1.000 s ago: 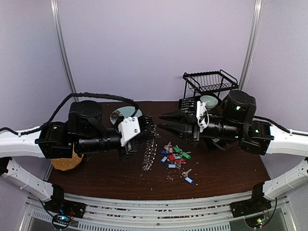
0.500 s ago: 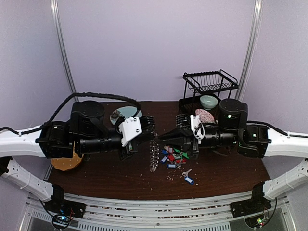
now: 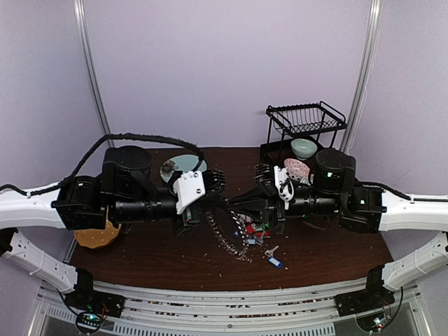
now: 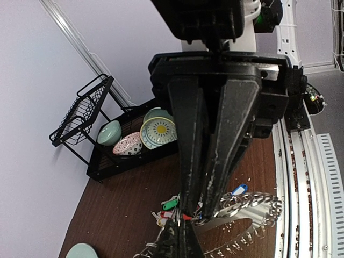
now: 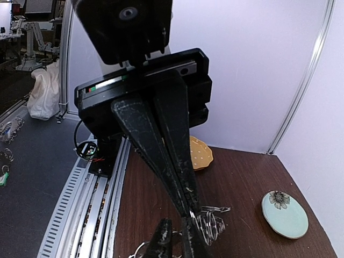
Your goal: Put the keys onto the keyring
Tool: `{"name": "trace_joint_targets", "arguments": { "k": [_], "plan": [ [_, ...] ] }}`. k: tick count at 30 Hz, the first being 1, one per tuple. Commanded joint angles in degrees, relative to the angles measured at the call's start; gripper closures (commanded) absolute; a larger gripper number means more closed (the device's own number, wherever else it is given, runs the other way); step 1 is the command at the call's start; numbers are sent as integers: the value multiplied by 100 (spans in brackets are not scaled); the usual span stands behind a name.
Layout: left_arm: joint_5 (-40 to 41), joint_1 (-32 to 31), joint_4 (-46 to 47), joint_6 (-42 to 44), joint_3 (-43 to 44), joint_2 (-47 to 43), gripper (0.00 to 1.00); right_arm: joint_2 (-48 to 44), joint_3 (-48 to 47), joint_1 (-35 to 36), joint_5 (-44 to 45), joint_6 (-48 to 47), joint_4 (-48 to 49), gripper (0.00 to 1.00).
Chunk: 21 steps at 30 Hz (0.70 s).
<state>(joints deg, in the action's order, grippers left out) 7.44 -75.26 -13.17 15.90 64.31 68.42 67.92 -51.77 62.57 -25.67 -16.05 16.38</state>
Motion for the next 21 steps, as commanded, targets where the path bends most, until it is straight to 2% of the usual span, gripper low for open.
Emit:
{"name": "trace_joint_targets", "arguments": {
  "k": [1,9,21],
  "plan": [
    [-146,21,383,-30,127,-113,100,-15,-26,-112,242,-19,-17,90],
    [64,21,278,-7,178,-40,100,-4,-330,-132,186,-372,-518,84],
    [30,21,311,5,175,-42,100,264,-423,-129,-140,-215,-323,90]
  ]
}}
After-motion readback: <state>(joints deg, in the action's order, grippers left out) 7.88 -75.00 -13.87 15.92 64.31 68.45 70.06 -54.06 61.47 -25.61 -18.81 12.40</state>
